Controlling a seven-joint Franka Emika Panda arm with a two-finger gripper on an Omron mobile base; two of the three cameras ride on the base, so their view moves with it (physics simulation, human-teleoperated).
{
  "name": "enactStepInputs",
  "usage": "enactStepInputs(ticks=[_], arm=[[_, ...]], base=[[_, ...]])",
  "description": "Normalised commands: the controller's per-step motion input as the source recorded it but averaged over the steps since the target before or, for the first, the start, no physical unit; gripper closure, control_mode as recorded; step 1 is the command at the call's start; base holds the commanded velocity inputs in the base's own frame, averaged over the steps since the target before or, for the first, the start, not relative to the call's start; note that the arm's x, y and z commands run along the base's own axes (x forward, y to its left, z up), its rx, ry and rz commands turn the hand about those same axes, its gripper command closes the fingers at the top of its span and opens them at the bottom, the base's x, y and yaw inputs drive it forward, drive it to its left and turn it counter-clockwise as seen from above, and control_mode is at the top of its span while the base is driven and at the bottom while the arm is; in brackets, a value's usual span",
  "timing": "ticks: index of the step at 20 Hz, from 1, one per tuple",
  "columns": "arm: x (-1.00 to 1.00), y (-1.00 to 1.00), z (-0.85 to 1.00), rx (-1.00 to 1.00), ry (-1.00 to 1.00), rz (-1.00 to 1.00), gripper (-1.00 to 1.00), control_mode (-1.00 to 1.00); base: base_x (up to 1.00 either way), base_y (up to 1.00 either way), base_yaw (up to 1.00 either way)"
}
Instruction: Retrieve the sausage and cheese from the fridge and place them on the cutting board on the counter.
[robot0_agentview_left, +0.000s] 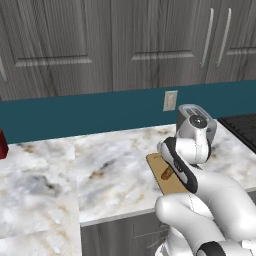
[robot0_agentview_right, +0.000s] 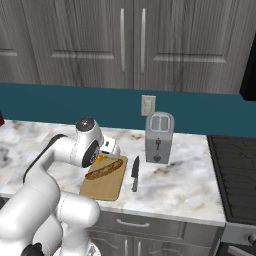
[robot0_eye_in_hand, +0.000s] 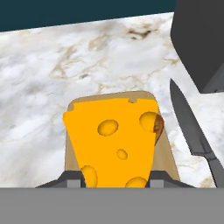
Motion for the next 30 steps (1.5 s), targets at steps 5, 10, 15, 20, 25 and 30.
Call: enactStepInputs(ticks=[5, 10, 15, 20, 25, 30], arm=[[0.0, 0.0, 0.0, 0.0, 0.0, 0.0, 1.0, 1.0], [0.0, 0.0, 0.0, 0.0, 0.0, 0.0, 1.0, -1.0], [0.0, 0.0, 0.0, 0.0, 0.0, 0.0, 1.0, -1.0], [0.0, 0.0, 0.0, 0.0, 0.0, 0.0, 1.0, -1.0], [0.18, 0.05, -0.16, 0.0, 0.03, -0.07, 1.0, -1.0], [0.4, 0.38, -0.23, -0.02, 0.02, -0.31, 1.0, -1.0]], base=[[0.0, 0.0, 0.0], [0.0, 0.0, 0.0], [0.0, 0.0, 0.0], [0.0, 0.0, 0.0], [0.0, 0.0, 0.0], [0.0, 0.0, 0.0]])
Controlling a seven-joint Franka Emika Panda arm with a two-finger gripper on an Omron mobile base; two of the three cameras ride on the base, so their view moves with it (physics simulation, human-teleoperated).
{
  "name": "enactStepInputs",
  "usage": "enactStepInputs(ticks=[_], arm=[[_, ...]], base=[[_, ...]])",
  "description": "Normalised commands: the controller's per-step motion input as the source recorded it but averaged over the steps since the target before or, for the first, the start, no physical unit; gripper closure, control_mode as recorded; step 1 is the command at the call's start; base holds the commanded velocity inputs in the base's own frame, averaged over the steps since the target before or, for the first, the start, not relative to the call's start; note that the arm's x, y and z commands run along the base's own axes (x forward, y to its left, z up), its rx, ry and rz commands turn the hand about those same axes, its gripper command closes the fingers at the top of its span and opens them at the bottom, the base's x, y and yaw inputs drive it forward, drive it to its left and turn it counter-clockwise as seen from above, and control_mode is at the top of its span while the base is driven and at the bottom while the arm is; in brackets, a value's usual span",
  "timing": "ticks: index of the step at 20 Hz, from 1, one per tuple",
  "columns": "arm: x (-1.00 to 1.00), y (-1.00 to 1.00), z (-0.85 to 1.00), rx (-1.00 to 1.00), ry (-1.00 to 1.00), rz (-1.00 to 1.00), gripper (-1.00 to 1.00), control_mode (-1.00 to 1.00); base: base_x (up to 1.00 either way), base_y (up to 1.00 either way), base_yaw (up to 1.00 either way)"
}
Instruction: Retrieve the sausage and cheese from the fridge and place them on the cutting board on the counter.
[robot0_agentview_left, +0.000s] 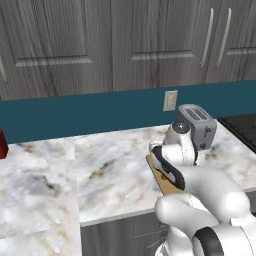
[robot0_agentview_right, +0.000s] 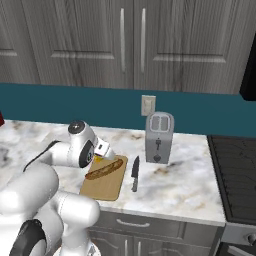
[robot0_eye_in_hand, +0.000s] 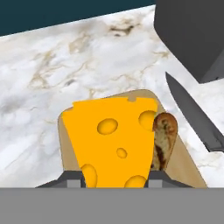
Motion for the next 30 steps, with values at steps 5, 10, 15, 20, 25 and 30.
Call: enactStepInputs(ticks=[5, 10, 15, 20, 25, 30], arm=[[0.1, 0.35, -0.28, 0.0, 0.04, -0.25, 1.0, -1.0], [-0.01, -0.05, -0.22, 0.0, 0.01, -0.21, 1.0, -1.0], [-0.17, -0.26, -0.04, 0.0, 0.01, -0.2, 1.0, -1.0], [-0.17, -0.3, -0.12, 0.0, 0.05, -0.22, 1.0, -1.0], [-0.13, -0.26, -0.28, 0.0, 0.17, -0.21, 1.0, -1.0], [-0.1, -0.07, -0.22, 0.01, 0.15, -0.17, 1.0, -1.0]], base=[[0.0, 0.0, 0.0], [0.0, 0.0, 0.0], [0.0, 0.0, 0.0], [0.0, 0.0, 0.0], [0.0, 0.0, 0.0], [0.0, 0.0, 0.0]])
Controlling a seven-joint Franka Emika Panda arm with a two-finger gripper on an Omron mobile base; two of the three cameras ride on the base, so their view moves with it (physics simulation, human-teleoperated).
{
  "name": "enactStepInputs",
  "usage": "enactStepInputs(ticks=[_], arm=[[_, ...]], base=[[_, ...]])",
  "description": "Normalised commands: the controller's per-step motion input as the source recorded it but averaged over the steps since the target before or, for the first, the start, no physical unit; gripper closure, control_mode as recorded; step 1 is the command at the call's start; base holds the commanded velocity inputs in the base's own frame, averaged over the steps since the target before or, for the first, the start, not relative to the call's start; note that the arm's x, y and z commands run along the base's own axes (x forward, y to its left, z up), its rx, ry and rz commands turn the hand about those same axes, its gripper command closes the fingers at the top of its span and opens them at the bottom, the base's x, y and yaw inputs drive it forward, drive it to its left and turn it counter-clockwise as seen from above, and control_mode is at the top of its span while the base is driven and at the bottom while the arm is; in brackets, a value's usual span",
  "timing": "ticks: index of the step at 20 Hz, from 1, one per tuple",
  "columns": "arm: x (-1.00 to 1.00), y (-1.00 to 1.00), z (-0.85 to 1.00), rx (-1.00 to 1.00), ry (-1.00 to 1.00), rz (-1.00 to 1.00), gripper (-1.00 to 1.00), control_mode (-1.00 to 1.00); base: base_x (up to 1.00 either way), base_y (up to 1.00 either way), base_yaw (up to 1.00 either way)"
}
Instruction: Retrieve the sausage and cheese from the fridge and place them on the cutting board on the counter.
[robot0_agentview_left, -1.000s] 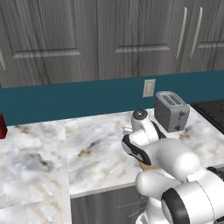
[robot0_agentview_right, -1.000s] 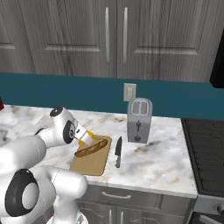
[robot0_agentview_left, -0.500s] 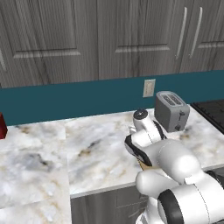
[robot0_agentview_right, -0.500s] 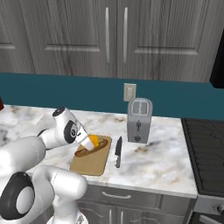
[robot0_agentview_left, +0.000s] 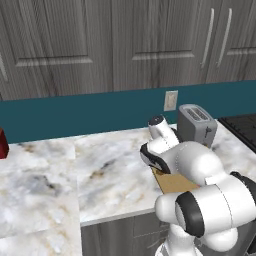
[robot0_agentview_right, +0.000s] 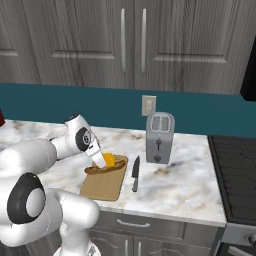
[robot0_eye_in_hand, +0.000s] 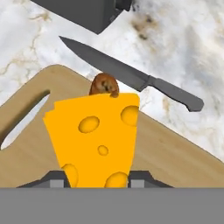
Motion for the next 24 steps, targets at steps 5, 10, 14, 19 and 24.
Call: enactStepInputs(ticks=[5, 10, 14, 19, 24], arm=[[-0.26, 0.1, 0.12, 0.08, -0.04, -0.09, 1.0, -1.0], [-0.47, 0.01, 0.17, 0.04, -0.05, -0.12, 1.0, -1.0], [-0.6, 0.0, -0.01, 0.0, -0.08, -0.18, 1.0, -1.0], [-0.28, 0.0, -0.07, 0.0, -0.05, -0.19, 1.0, -1.0], [0.06, -0.01, -0.04, 0.0, 0.0, -0.16, 1.0, -1.0]], base=[[0.0, 0.0, 0.0], [0.0, 0.0, 0.0], [0.0, 0.0, 0.0], [0.0, 0.0, 0.0], [0.0, 0.0, 0.0]])
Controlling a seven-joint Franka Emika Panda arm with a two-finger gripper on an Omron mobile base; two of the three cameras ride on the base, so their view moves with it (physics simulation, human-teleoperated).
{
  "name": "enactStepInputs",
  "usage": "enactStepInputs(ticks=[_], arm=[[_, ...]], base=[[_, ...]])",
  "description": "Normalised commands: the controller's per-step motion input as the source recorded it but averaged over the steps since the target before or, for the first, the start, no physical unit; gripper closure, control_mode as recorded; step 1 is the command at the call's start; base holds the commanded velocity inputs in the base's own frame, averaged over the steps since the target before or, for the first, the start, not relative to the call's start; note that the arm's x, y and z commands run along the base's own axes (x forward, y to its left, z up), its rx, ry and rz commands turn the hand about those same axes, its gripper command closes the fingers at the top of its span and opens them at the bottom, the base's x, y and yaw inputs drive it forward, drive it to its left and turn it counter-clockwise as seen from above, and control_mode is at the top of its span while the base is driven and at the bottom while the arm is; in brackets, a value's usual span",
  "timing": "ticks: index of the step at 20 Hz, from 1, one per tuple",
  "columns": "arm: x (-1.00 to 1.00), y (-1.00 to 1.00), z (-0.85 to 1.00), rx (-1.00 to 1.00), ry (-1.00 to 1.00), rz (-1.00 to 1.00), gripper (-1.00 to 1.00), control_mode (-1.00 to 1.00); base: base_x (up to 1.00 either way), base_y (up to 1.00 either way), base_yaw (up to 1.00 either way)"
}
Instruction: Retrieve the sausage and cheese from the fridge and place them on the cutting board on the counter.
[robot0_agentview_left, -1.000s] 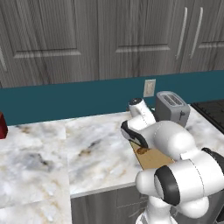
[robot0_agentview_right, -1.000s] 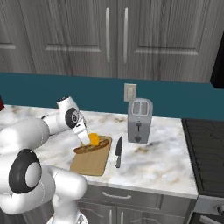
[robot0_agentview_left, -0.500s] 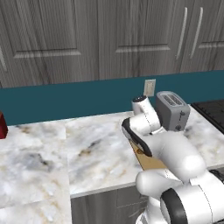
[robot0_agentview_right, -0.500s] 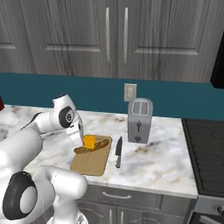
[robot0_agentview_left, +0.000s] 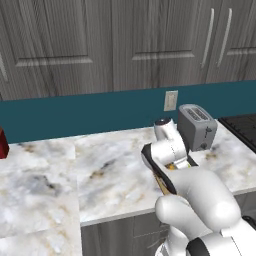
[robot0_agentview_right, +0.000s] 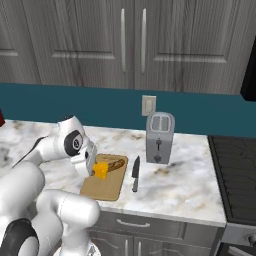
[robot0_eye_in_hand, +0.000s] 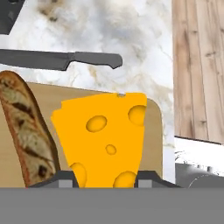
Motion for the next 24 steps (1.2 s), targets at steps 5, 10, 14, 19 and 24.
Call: enactStepInputs(ticks=[5, 10, 14, 19, 24], arm=[[0.12, 0.0, -0.22, 0.0, 0.03, -0.05, 1.0, -1.0], [0.06, 0.0, -0.23, 0.0, 0.06, 0.0, 1.0, -1.0], [0.16, -0.06, -0.16, 0.0, 0.02, 0.0, 1.0, -1.0], [0.18, -0.02, -0.12, 0.0, 0.0, 0.0, 1.0, -1.0], [0.08, 0.0, -0.15, 0.0, 0.0, 0.0, 1.0, -1.0]], base=[[0.0, 0.0, 0.0], [0.0, 0.0, 0.0], [0.0, 0.0, 0.0], [0.0, 0.0, 0.0], [0.0, 0.0, 0.0]])
